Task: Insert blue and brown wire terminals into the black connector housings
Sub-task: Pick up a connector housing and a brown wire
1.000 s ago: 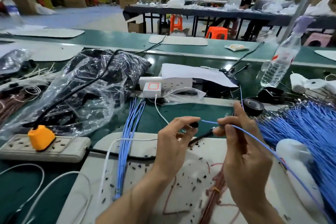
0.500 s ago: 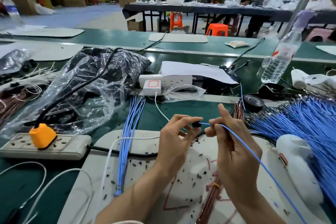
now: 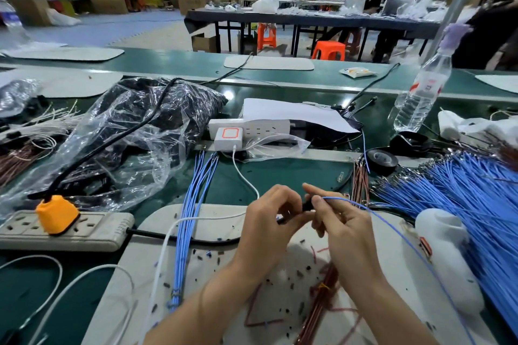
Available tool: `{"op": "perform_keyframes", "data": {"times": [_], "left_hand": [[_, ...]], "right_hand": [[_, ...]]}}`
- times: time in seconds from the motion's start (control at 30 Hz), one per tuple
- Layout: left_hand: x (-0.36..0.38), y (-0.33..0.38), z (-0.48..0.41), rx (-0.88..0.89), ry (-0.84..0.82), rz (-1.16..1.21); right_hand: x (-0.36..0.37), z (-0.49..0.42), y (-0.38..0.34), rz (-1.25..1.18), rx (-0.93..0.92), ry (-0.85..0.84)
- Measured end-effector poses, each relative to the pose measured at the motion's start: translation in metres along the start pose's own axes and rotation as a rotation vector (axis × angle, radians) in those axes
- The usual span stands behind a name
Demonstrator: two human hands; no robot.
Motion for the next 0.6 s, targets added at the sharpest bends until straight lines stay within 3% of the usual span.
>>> {"op": "perform_keyframes", "data": {"times": [0.1,0.2,0.3,0.43,0.5,0.6], "left_hand": [[-0.003,-0.001,-0.001,-0.02,-0.004,0.049],[-0.006,0.0,-0.004,-0.022,0.021,0.041],[-0.01,0.008,-0.006,0.159,0.037,-0.078],[-0.031,0.006,-0.022,0.305,0.198,-0.341],[-0.052,-0.004,-0.032,0.21,0.393,-0.451],[-0.085,-0.035,-0.04,-0.152,0.655,-0.355]], "right_hand": [[-0.003,-0.006,0.005,-0.13,0.182,-0.012],[-0.002,-0.007,0.002,-0.163,0.174,-0.021],[-0.003,-0.008,-0.002,-0.152,0.126,0.025],[-0.02,-0.021,-0.009,-0.504,0.254,0.203],[-0.032,-0.028,-0.013,-0.655,0.305,0.303],[-0.052,-0.035,-0.017,-0.769,0.329,0.493]]}}
Point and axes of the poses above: each hand's wrist, its own z-axis away from the middle knuckle, its own x-axis out of the palm, y = z × x, the point moved 4 cm from there along -z, towards the middle knuckle, and after that the axes turned 8 degrees about y, right-handed, at the moved point
